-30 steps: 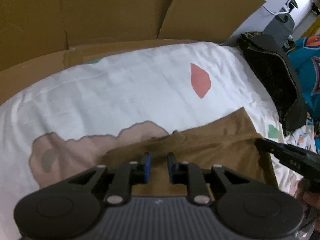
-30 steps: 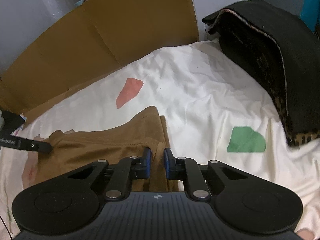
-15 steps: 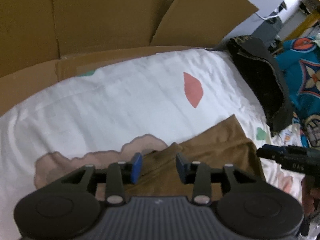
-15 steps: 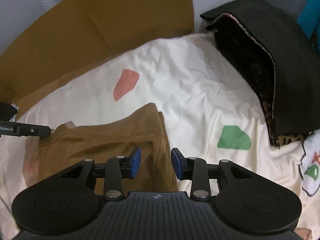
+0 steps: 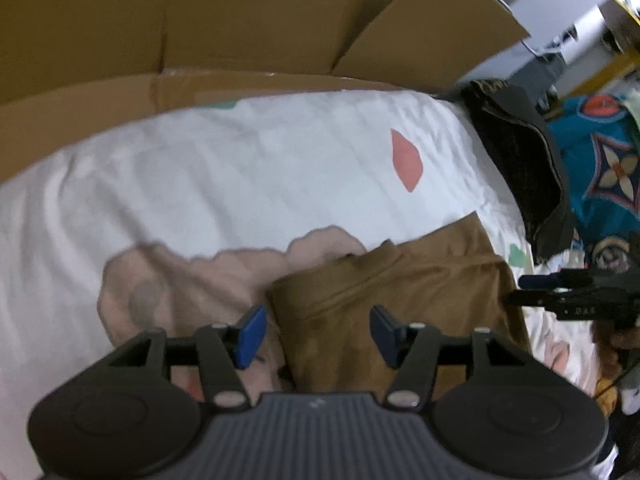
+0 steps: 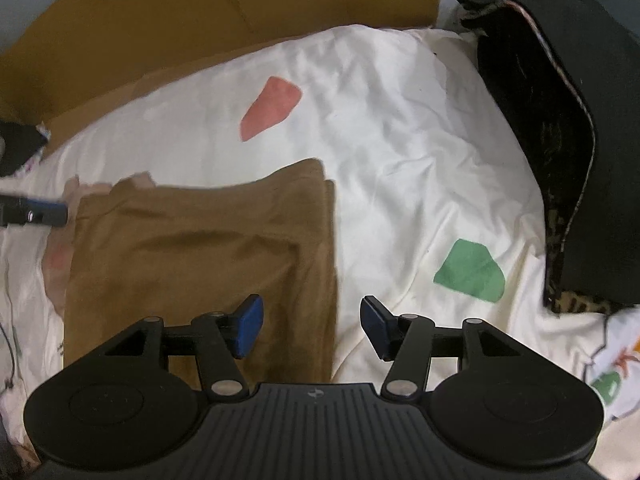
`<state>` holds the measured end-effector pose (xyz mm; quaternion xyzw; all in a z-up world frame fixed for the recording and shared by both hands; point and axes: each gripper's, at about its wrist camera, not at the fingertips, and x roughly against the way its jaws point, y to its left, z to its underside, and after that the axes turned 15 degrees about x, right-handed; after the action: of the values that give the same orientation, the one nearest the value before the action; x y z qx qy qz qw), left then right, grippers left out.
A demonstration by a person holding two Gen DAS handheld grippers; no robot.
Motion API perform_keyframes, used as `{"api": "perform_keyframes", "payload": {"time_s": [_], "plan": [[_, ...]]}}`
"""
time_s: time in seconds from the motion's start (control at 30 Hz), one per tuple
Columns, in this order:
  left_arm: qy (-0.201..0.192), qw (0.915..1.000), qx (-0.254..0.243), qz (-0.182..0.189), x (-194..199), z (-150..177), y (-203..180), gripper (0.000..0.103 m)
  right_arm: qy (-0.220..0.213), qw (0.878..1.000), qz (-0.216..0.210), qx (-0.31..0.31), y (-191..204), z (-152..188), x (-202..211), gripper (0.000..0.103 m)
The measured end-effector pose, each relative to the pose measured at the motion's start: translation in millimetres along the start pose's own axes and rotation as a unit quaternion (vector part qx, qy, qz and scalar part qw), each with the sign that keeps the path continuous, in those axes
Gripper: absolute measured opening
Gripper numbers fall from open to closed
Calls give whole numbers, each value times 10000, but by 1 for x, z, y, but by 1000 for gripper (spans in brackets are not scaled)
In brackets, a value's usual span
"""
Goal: Fold clothes
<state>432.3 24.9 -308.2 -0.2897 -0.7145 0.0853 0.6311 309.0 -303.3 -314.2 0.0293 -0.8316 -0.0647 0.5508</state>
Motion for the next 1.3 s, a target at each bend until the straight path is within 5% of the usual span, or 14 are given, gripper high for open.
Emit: {"api": "perform_keyframes", "payload": {"time_s": [0.33,0.83,0.87,0.97,1.03,1.2,1.3], "plan": [[42,9997,216,-144,5,21,18,61,-571,9900,-1276,-173,-29,0,-20,60],[68,9979,510,399,-29,35,19,64,-531,9732,-2037,-921,-60,14,-53,61],[70,9978,516,415,-30,34,19,64,-531,9729,-2057,-907,-60,13,-53,53],[57,9979,511,386,-30,31,17,37,-444,9735,-2061,-884,-62,10,-54,32],[76,9974,583,420,-29,29,17,21,-457,9735,-2091,-799,-61,9,-48,28],[4,9977,446,502,-17,30,12,17,-554,9717,-2204,-637,-60,7,-35,26],[-14,9981,434,432,-17,32,12,24,-574,9716,-2223,-565,-60,5,-32,29]]}}
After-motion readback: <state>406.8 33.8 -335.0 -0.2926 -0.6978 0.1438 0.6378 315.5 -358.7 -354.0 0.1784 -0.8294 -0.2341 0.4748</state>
